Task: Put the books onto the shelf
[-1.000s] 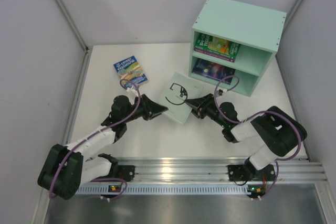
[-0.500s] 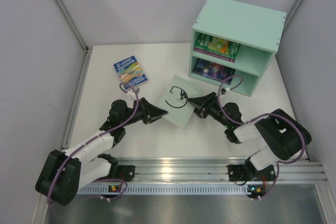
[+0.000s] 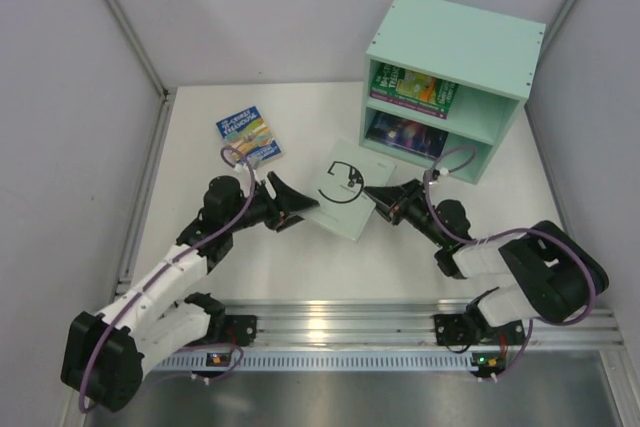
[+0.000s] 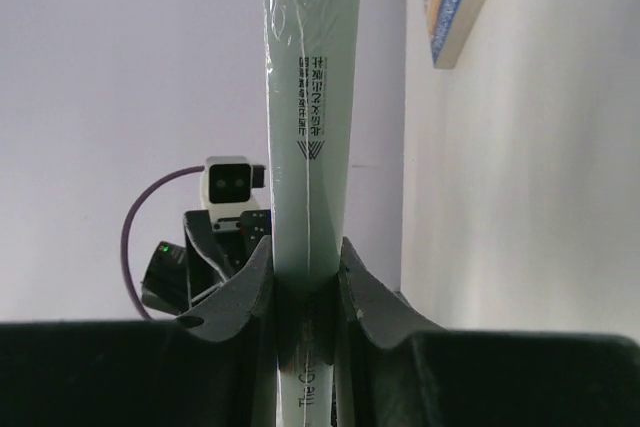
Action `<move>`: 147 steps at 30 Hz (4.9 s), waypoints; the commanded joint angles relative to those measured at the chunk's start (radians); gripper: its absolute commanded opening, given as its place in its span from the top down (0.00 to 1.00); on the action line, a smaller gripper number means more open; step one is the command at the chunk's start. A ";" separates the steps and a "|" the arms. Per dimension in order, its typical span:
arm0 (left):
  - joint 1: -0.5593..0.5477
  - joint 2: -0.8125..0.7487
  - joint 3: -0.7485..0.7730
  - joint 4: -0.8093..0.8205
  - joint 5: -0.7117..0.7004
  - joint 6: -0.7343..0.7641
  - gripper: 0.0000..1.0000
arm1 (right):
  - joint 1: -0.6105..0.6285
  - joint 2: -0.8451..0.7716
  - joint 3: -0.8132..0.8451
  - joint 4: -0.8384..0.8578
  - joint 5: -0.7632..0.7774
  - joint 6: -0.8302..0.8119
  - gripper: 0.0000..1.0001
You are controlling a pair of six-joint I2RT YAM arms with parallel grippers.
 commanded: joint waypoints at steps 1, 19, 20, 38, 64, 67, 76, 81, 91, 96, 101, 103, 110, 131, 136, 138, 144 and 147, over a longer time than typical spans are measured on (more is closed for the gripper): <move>0.004 -0.025 0.071 -0.272 -0.147 0.156 0.29 | -0.040 -0.024 -0.024 0.192 0.053 0.024 1.00; 0.081 0.067 0.269 -0.542 -0.197 0.435 0.07 | -0.247 -0.320 -0.012 -0.381 0.341 -0.137 1.00; 0.090 0.071 0.269 -0.534 -0.181 0.440 0.07 | -0.255 -0.361 -0.007 -0.422 0.362 -0.134 1.00; 0.274 0.209 0.264 -0.451 0.028 0.480 0.09 | -0.226 -0.296 -0.033 -0.248 0.793 -0.013 1.00; 0.273 0.226 0.283 -0.485 0.129 0.512 0.12 | -0.025 0.342 0.335 0.205 1.316 -0.097 1.00; 0.273 0.234 0.280 -0.478 0.136 0.514 0.12 | -0.026 0.387 0.381 0.205 1.347 -0.099 1.00; 0.271 0.222 0.255 -0.438 0.180 0.495 0.12 | -0.010 0.572 0.556 0.214 1.436 -0.050 1.00; 0.271 0.167 0.205 -0.398 0.188 0.461 0.12 | -0.016 0.623 0.633 0.214 1.455 -0.076 1.00; 0.270 0.159 0.197 -0.416 0.212 0.478 0.12 | -0.030 0.726 0.732 0.215 1.464 -0.082 1.00; 0.270 0.145 0.211 -0.431 0.212 0.486 0.12 | -0.037 0.749 0.777 0.217 1.452 -0.110 1.00; 0.270 0.142 0.246 -0.473 0.171 0.517 0.13 | -0.036 0.764 0.789 0.215 1.426 -0.102 0.80; 0.270 0.145 0.252 -0.473 0.174 0.514 0.13 | -0.036 0.754 0.780 0.214 1.426 -0.110 0.70; 0.270 0.145 0.261 -0.471 0.174 0.511 0.13 | -0.030 0.728 0.762 0.153 1.412 -0.061 0.57; 0.270 0.105 0.261 -0.501 0.152 0.524 0.14 | -0.034 0.590 0.743 -0.441 1.160 0.220 0.27; 0.270 0.091 0.247 -0.502 0.143 0.526 0.14 | -0.034 0.560 0.755 -0.600 1.068 0.294 0.26; 0.270 0.088 0.246 -0.504 0.143 0.527 0.14 | -0.034 0.554 0.762 -0.648 1.045 0.307 0.26; 0.270 0.078 0.240 -0.510 0.137 0.532 0.14 | -0.033 0.528 0.710 -0.673 0.988 0.332 0.30; 0.270 0.075 0.235 -0.516 0.137 0.538 0.14 | -0.031 0.516 0.688 -0.653 0.990 0.306 0.36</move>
